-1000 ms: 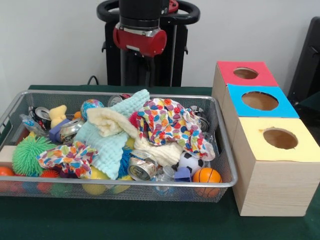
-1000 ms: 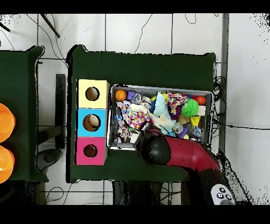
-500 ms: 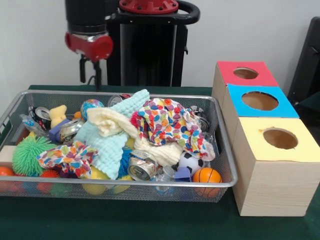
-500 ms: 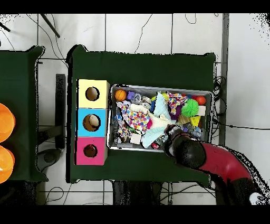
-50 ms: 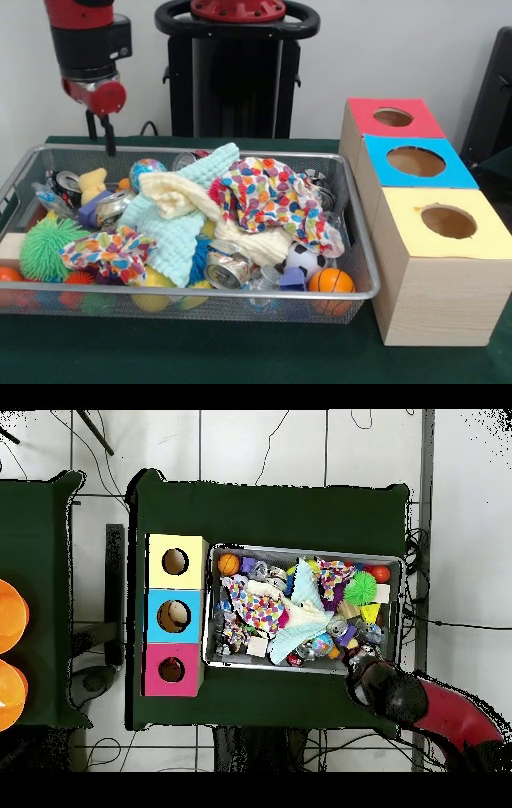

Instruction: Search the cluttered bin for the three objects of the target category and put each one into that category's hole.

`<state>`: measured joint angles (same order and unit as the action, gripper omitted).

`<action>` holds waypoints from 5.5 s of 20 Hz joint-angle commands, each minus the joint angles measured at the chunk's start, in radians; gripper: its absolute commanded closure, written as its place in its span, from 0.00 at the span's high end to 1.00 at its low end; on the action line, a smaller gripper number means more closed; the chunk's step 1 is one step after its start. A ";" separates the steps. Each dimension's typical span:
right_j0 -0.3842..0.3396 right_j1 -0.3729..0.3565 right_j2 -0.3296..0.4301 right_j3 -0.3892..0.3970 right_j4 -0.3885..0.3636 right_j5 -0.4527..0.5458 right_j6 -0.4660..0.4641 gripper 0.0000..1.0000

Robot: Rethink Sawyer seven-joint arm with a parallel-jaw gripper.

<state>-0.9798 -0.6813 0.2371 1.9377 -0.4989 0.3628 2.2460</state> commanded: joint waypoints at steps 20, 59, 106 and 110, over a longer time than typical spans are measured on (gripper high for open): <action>0.123 0.142 -0.138 0.044 -0.471 -0.408 0.062 1.00; -0.085 -0.256 0.230 0.223 -0.199 0.028 -0.176 1.00; -0.079 0.197 0.301 -0.123 -0.359 0.101 -0.178 1.00; -0.129 0.161 0.381 -0.109 -0.368 0.159 -0.338 1.00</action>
<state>-1.0573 -0.5318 0.5233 1.9321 -0.7951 0.4940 2.2407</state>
